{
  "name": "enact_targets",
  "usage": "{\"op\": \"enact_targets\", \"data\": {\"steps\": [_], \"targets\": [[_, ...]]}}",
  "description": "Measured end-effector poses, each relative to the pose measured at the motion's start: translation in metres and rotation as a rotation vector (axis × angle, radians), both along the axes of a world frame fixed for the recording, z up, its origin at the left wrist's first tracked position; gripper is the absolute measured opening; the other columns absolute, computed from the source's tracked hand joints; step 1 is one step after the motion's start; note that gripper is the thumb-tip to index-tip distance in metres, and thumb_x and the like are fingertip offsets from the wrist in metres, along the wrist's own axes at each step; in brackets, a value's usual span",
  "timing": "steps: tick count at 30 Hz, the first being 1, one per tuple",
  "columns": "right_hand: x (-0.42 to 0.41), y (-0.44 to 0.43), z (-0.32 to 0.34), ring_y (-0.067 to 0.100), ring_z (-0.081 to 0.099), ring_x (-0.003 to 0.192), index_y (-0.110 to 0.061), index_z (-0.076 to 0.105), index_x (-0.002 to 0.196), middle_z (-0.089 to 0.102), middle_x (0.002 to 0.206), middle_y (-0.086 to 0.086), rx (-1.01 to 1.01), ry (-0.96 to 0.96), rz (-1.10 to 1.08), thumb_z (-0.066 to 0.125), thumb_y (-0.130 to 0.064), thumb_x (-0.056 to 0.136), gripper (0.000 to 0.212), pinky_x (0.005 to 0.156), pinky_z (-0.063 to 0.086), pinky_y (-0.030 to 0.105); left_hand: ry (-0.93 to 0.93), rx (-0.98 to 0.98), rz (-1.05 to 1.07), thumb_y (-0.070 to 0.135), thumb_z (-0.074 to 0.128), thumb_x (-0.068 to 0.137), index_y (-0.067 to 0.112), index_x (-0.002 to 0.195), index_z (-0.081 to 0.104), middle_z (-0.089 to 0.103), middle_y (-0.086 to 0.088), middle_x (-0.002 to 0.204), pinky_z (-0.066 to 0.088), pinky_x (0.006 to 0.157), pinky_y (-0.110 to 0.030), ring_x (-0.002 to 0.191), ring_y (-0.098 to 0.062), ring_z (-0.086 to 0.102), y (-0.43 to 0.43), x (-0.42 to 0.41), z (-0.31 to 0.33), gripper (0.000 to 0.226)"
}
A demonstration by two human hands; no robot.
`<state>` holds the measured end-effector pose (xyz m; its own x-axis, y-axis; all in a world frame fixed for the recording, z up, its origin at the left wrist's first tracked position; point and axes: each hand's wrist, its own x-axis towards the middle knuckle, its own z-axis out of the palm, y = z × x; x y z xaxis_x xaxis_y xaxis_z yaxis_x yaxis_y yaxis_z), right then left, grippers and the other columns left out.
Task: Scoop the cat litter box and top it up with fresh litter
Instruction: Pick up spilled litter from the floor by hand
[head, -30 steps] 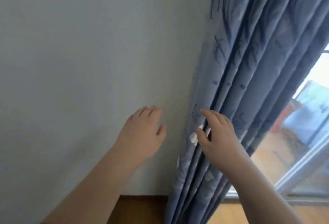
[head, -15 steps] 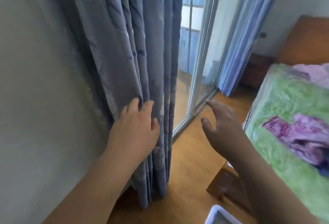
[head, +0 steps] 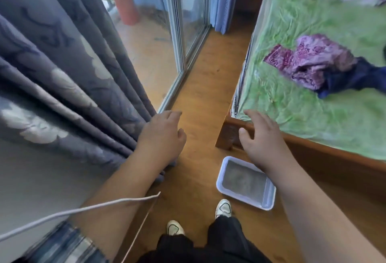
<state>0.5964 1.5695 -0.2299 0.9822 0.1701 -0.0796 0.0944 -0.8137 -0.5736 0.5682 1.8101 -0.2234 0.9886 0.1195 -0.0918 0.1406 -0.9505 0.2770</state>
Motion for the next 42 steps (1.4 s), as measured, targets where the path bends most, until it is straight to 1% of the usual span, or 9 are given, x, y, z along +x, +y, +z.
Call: {"op": "enact_targets", "data": {"steps": [4, 8, 15, 21, 26, 32, 37, 40, 42], "targets": [[0.038, -0.009, -0.060, 0.020, 0.033, 0.138, -0.017, 0.046, 0.145, 0.046, 0.147, 0.000, 0.011, 0.079, 0.079, 0.053, -0.022, 0.095, 0.050, 0.116, 0.024, 0.031, 0.047, -0.025, 0.063, 0.031, 0.048, 0.093, 0.023, 0.142, 0.046, 0.053, 0.001, 0.138, 0.048, 0.096, -0.045, 0.120, -0.023, 0.051, -0.015, 0.036, -0.057, 0.050], [0.069, -0.008, -0.156, 0.020, 0.034, 0.138, -0.017, 0.048, 0.143, 0.048, 0.145, 0.000, 0.002, 0.167, 0.102, 0.052, -0.019, 0.094, 0.049, 0.116, 0.027, 0.033, 0.127, -0.134, 0.130, 0.035, 0.047, 0.089, 0.024, 0.139, 0.047, 0.059, 0.001, 0.128, 0.052, 0.092, -0.045, 0.112, -0.021, 0.057, -0.023, 0.066, -0.158, 0.052], [0.098, 0.002, -0.423, 0.016, 0.037, 0.132, -0.018, 0.051, 0.140, 0.049, 0.142, -0.002, -0.031, 0.270, 0.045, 0.045, -0.006, 0.091, 0.051, 0.102, 0.023, 0.018, 0.297, -0.150, 0.100, 0.025, 0.045, 0.095, 0.023, 0.144, 0.043, 0.047, 0.000, 0.144, 0.044, 0.100, -0.041, 0.129, -0.021, 0.045, -0.029, 0.089, -0.435, 0.049], [0.113, 0.005, -0.672, 0.022, 0.042, 0.129, -0.018, 0.055, 0.134, 0.053, 0.137, 0.001, -0.124, 0.334, 0.163, 0.045, -0.002, 0.087, 0.051, 0.106, 0.031, 0.028, 0.373, -0.115, 0.093, 0.025, 0.047, 0.093, 0.022, 0.143, 0.043, 0.047, -0.002, 0.144, 0.042, 0.101, -0.043, 0.129, -0.024, 0.044, -0.011, 0.095, -0.675, 0.050], [0.125, 0.010, -0.820, 0.021, 0.043, 0.127, -0.024, 0.054, 0.133, 0.053, 0.138, -0.002, -0.257, 0.379, 0.352, 0.045, -0.008, 0.089, 0.047, 0.106, 0.040, 0.040, 0.415, -0.082, 0.044, 0.026, 0.047, 0.092, 0.021, 0.139, 0.044, 0.051, -0.004, 0.137, 0.043, 0.097, -0.043, 0.123, -0.027, 0.047, -0.001, 0.094, -0.819, 0.047], [0.142, 0.030, -0.918, 0.023, 0.054, 0.119, -0.029, 0.056, 0.124, 0.057, 0.127, -0.003, -0.399, 0.452, 0.520, 0.054, -0.024, 0.093, 0.032, 0.093, 0.050, 0.045, 0.433, -0.072, 0.045, 0.024, 0.045, 0.092, 0.018, 0.137, 0.045, 0.053, -0.004, 0.132, 0.044, 0.092, -0.042, 0.120, -0.026, 0.048, 0.001, 0.101, -0.917, 0.045], [0.146, 0.059, -0.956, 0.027, 0.057, 0.109, -0.024, 0.058, 0.111, 0.058, 0.115, 0.000, -0.345, 0.419, 0.529, 0.059, -0.026, 0.093, 0.018, 0.088, 0.051, 0.045, 0.371, -0.120, 0.048, 0.023, 0.046, 0.093, 0.022, 0.135, 0.047, 0.054, 0.002, 0.130, 0.045, 0.088, -0.038, 0.119, -0.022, 0.049, 0.006, 0.103, -0.933, 0.042], [0.147, 0.067, -0.963, 0.027, 0.056, 0.108, -0.020, 0.058, 0.109, 0.057, 0.113, 0.002, -0.315, 0.404, 0.493, 0.060, -0.025, 0.095, 0.015, 0.088, 0.050, 0.044, 0.394, -0.488, 0.381, 0.020, 0.049, 0.093, 0.026, 0.116, 0.058, 0.061, 0.008, 0.116, 0.046, 0.072, -0.023, 0.097, -0.009, 0.060, 0.015, 0.088, -0.939, 0.025], [0.147, 0.070, -0.966, 0.026, 0.055, 0.108, -0.019, 0.058, 0.110, 0.057, 0.113, 0.003, -0.330, 0.402, 0.505, 0.059, -0.025, 0.096, 0.015, 0.088, 0.049, 0.043, 0.459, -0.895, 0.716, 0.014, 0.046, 0.095, 0.022, 0.101, 0.061, 0.066, -0.002, 0.113, 0.054, 0.074, -0.028, 0.092, -0.013, 0.065, 0.017, 0.078, -0.948, 0.019]]}}
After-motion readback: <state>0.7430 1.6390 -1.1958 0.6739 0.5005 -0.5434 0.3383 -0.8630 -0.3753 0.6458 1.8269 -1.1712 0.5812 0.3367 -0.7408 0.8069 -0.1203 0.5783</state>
